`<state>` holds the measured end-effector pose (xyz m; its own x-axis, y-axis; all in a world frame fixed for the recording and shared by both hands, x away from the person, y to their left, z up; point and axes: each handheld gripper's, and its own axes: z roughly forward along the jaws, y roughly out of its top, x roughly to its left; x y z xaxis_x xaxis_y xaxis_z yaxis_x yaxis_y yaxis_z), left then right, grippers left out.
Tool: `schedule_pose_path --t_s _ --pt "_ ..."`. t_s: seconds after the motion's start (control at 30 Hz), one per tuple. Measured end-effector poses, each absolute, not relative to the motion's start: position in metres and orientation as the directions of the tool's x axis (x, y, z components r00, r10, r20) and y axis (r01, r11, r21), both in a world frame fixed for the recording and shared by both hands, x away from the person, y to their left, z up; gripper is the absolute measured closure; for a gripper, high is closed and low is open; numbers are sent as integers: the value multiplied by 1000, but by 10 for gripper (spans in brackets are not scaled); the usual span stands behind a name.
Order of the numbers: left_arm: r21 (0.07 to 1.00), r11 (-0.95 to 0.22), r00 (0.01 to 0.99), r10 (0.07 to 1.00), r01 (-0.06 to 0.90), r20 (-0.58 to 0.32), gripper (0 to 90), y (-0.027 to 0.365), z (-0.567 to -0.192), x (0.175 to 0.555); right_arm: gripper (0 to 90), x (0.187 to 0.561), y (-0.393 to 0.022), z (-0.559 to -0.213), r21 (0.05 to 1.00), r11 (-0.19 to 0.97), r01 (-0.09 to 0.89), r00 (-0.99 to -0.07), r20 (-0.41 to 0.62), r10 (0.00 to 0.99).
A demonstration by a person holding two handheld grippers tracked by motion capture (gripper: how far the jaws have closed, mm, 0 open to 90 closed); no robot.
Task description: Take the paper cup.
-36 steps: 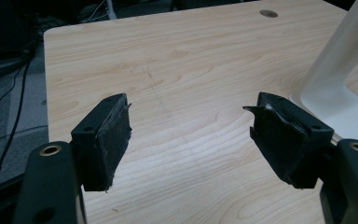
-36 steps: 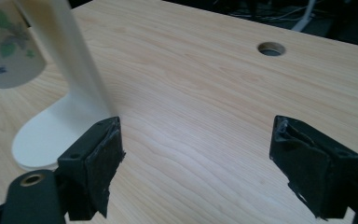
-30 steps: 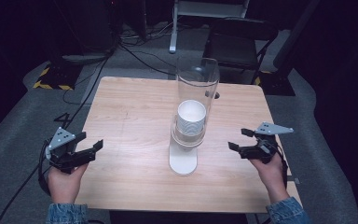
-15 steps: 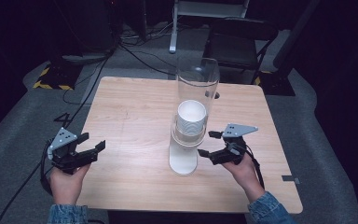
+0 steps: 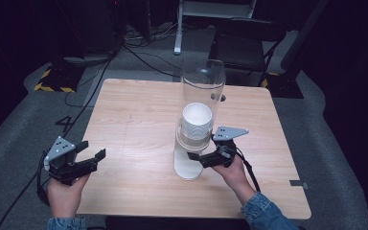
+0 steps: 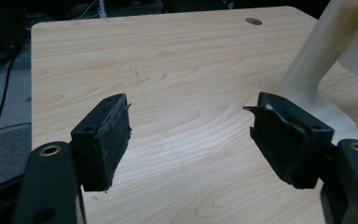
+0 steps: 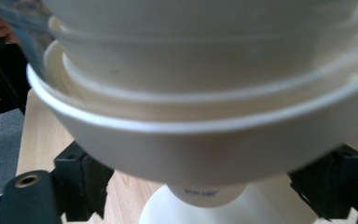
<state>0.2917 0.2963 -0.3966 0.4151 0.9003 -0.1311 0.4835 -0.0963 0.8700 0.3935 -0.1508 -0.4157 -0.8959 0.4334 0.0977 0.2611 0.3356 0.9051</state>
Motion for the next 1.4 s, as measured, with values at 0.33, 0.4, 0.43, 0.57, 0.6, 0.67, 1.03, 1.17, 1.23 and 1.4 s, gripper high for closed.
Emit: schedule_pose_path --t_s 0.33,0.4,0.43,0.57,0.6,0.67,1.03,1.17,1.23,1.4 --pt "869 -85 401 906 488 -137 277 299 -398 286 259 394 -146 -417 923 308 230 -892 74 447" --pt "868 -85 401 906 488 -137 277 300 -398 285 287 394 -146 -417 921 311 234 -889 72 452" --pt "869 -83 400 906 487 -137 277 300 -398 285 292 394 -146 -417 921 312 235 -889 74 453" --pt "872 -77 401 905 484 -143 277 301 -398 285 304 394 -146 -417 920 313 234 -886 69 459" --pt "872 -77 401 905 484 -143 277 301 -398 285 304 394 -146 -417 920 313 234 -886 69 459" --pt "871 -78 403 904 485 -143 277 300 -398 285 308 394 -146 -417 919 315 237 -885 71 460" --pt "872 -73 405 902 484 -149 277 300 -397 286 315 391 -147 -420 921 311 237 -887 74 456" --pt "871 -77 411 900 485 -150 277 299 -397 287 318 390 -148 -420 918 313 243 -887 79 455" --pt "870 -75 412 898 487 -153 277 299 -397 287 319 389 -148 -421 916 314 250 -887 87 453" --pt "872 -75 415 897 483 -153 277 299 -397 289 320 388 -148 -421 914 314 258 -888 96 450"
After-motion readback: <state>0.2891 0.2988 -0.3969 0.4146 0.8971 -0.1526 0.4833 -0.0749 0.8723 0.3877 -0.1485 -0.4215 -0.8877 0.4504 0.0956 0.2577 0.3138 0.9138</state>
